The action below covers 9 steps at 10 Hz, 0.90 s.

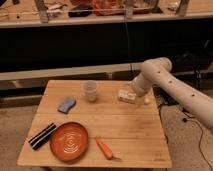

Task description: Move the arm in a circular motion

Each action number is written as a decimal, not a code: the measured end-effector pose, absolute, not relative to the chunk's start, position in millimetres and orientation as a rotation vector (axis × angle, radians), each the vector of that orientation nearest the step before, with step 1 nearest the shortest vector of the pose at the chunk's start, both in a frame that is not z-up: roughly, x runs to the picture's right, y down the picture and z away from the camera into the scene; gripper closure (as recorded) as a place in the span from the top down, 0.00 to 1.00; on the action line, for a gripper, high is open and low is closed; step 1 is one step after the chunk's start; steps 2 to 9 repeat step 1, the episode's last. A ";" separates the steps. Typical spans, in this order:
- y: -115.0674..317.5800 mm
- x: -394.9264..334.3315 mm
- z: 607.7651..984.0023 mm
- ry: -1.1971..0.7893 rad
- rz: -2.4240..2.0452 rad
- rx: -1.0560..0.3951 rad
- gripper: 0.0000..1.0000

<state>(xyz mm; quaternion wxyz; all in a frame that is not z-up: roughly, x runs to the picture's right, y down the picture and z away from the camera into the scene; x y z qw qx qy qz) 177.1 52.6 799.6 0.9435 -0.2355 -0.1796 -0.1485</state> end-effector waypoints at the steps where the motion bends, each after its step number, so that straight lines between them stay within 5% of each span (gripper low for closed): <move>1: 53.6 195.6 797.7 -0.366 -0.310 -0.481 0.80; 9: 53.6 195.6 797.7 -0.366 -0.310 -0.481 0.80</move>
